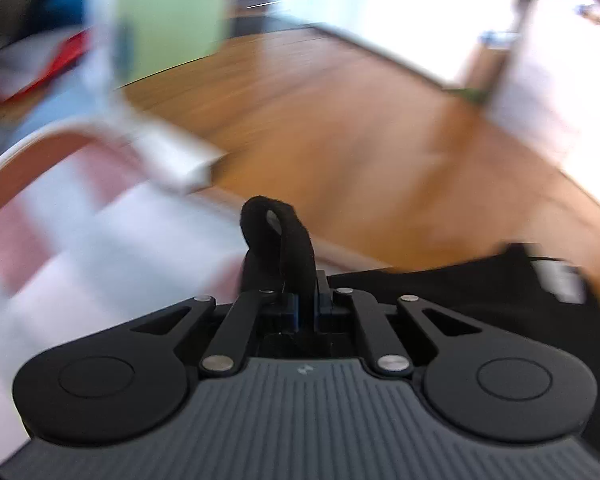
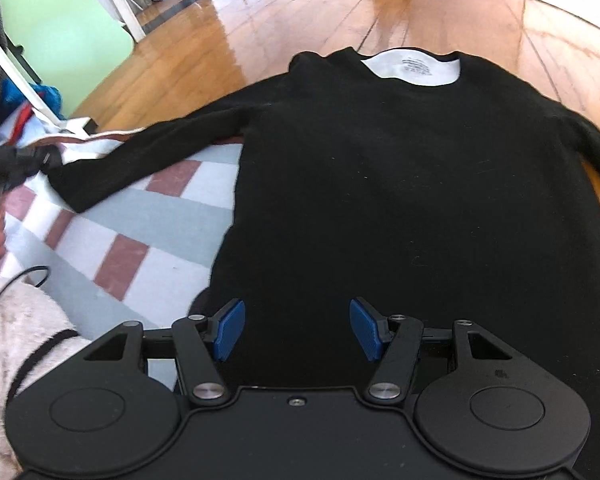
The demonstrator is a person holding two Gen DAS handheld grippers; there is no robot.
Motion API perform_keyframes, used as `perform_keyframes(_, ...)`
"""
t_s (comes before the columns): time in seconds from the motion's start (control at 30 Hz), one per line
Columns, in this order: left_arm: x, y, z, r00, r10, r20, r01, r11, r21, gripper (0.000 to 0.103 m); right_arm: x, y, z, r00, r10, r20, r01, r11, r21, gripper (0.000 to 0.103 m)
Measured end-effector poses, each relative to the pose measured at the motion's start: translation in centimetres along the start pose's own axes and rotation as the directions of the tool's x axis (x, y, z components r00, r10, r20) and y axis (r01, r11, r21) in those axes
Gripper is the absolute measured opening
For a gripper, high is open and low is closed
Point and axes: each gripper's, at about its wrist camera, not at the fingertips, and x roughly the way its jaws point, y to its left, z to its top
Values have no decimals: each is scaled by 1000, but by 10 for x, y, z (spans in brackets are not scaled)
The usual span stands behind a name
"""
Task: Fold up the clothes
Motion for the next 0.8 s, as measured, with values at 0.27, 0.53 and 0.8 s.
perform_keyframes(0.27,-26,-199,29,805,-583,-104,592,796,123,5,-9,-7,16,994,-17,106,25,997,-75,64)
perform_keyframes(0.53,34,-265,-39,737,-613,-286,667,728,157,64,-19,-41,7,986,-99,132,95,995,31,64)
perform_keyframes(0.8,76,-201,-29,923,-265,-279,329,919,216,64,-45,-90,20,979,-178,99,160,972,171,64)
